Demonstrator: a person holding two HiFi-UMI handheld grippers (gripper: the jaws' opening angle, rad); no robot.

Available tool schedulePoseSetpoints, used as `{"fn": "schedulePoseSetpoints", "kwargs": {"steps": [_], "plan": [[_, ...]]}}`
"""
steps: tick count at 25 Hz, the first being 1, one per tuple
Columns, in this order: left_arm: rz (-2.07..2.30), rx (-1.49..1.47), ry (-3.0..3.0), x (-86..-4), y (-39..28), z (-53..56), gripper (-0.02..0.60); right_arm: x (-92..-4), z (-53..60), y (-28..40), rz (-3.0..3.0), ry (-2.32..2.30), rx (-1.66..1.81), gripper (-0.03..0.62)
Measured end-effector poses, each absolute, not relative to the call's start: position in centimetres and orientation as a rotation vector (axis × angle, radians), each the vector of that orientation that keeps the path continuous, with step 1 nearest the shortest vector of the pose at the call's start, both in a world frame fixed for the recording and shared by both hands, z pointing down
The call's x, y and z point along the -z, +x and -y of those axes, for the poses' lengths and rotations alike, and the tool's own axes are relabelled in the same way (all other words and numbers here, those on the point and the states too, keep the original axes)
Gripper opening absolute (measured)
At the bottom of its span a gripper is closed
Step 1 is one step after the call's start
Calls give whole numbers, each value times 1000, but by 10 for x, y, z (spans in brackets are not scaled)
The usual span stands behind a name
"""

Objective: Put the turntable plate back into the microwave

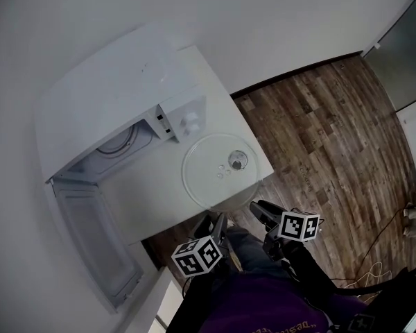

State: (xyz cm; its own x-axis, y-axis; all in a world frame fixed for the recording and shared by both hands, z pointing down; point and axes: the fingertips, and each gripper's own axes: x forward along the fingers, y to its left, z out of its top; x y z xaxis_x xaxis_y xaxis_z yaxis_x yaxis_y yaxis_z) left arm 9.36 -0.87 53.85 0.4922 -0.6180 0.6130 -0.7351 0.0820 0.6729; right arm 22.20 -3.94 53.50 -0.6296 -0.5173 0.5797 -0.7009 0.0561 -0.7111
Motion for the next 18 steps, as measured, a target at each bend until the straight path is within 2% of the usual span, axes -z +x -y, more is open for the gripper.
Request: {"fn": "schedulePoseSetpoints", "kwargs": {"steps": [1,3,4,18], "plan": [[1184,-115,1591,-541,95,8,198,-540,39,223,2136,1273,-1653,161],[1172,-81,1552,-548,97,8,255,-549,40,224,2117,1291,-1684,169],[1170,-61,1527,-551,96,9,259,-553,40,223,2108,1291,-1699,170],[1093,249,1312,-579,106,23,260,-574,51,209,2103,1266,-2023,173]]}}
